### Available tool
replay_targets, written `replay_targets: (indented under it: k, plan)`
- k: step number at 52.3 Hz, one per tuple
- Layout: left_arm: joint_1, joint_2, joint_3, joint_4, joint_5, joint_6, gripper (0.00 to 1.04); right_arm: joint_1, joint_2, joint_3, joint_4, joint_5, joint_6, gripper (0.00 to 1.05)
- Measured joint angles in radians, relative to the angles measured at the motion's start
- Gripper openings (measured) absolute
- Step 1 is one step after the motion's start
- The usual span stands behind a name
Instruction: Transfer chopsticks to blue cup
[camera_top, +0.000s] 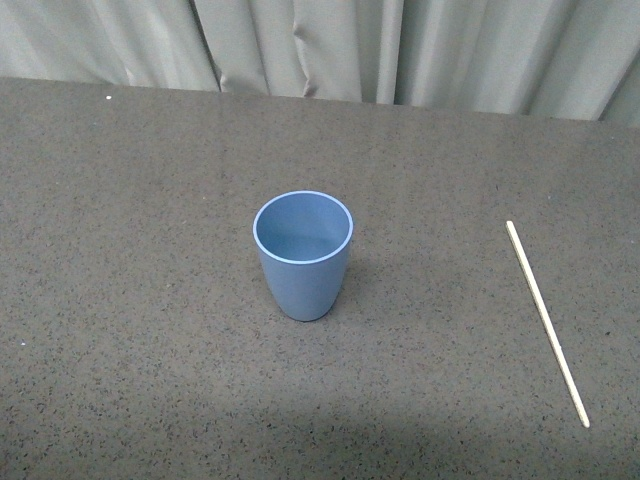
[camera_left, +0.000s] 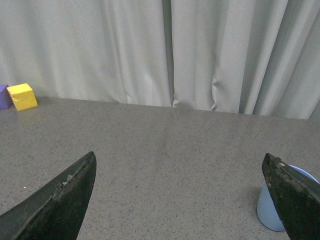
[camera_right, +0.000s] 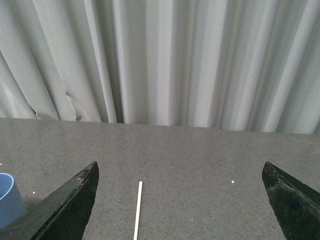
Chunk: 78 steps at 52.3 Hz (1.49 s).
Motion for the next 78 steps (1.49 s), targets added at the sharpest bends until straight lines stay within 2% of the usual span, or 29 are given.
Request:
replay_targets:
  k: [48, 49, 52, 55, 63, 69, 78]
  plan:
    - [0.000, 0.000, 0.000, 0.000, 0.000, 0.000, 0.98, 0.000, 0.000, 0.000, 0.000, 0.000, 0.000, 0.95]
    - [0.000, 0.000, 0.000, 0.000, 0.000, 0.000, 0.98, 0.000, 0.001, 0.000, -0.002, 0.005, -0.004, 0.95]
    - [0.000, 0.000, 0.000, 0.000, 0.000, 0.000, 0.98, 0.030, 0.032, 0.028, -0.082, 0.102, -0.074, 0.95]
    - [0.000, 0.000, 0.000, 0.000, -0.002, 0.000, 0.98, 0.048, 0.106, 0.062, -0.154, 0.166, -0.165, 0.95]
    - [0.000, 0.000, 0.000, 0.000, 0.000, 0.000, 0.98, 0.092, 0.349, 0.098, -0.087, 0.148, -0.247, 0.95]
    - [0.000, 0.000, 0.000, 0.000, 0.000, 0.000, 0.98, 0.111, 0.549, 0.148, -0.013, 0.093, -0.209, 0.95]
    - [0.000, 0.000, 0.000, 0.000, 0.000, 0.000, 0.98, 0.102, 1.041, 0.305, 0.120, 0.033, -0.073, 0.95]
